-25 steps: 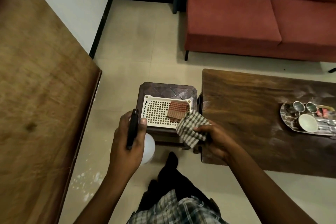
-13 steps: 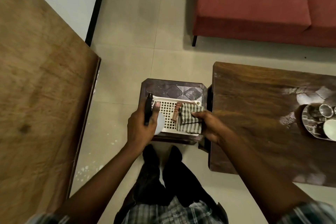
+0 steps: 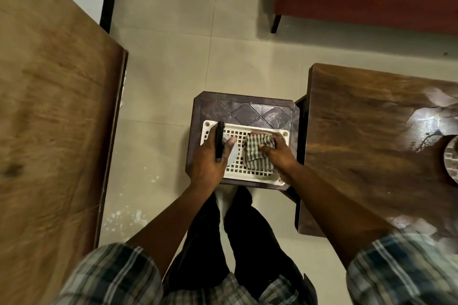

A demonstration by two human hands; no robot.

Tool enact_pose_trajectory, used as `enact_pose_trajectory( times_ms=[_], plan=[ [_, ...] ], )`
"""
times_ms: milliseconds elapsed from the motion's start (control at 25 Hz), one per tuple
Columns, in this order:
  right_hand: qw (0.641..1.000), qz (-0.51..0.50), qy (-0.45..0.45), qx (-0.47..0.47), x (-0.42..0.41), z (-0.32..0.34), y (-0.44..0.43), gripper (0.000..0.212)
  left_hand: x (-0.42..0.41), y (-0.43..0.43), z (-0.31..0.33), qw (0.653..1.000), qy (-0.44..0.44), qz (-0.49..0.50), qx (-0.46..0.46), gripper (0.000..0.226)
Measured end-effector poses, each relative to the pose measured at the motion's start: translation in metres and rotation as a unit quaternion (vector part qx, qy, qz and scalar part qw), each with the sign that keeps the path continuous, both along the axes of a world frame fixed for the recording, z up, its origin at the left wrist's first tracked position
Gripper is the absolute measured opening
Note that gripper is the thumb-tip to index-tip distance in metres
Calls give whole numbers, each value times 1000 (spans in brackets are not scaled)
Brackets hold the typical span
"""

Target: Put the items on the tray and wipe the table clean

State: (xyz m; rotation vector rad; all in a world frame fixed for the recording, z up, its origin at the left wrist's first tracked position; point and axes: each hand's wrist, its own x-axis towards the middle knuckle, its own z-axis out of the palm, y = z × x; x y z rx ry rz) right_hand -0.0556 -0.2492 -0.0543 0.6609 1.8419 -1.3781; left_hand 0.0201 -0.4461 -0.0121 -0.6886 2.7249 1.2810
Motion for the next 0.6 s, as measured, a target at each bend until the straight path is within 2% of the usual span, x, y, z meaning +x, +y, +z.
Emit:
enact_pose_trajectory(
  times_ms=[120, 240, 320, 480, 560, 600],
  plan=[
    [998, -13, 32, 43, 2, -2, 5, 42, 0, -5, -13, 998, 17, -53, 7, 45],
    [994, -38, 58, 88, 10, 1, 6, 48, 3, -7, -19, 998, 4, -61, 8, 47],
    [985, -27, 77, 150, 18, 5, 7, 47, 7, -8, -22, 998, 3, -61, 10, 49],
    [959, 23, 130, 252, 37, 22, 14, 38, 18, -9, -16, 998, -27, -53, -8, 76],
    [953, 51, 166, 250, 44, 36, 16, 38, 29, -17, -7, 995, -56, -71, -48, 87],
    [951, 63, 187, 237, 45, 48, 16, 40, 33, -23, -2, 993, -63, -76, -71, 86]
  ],
)
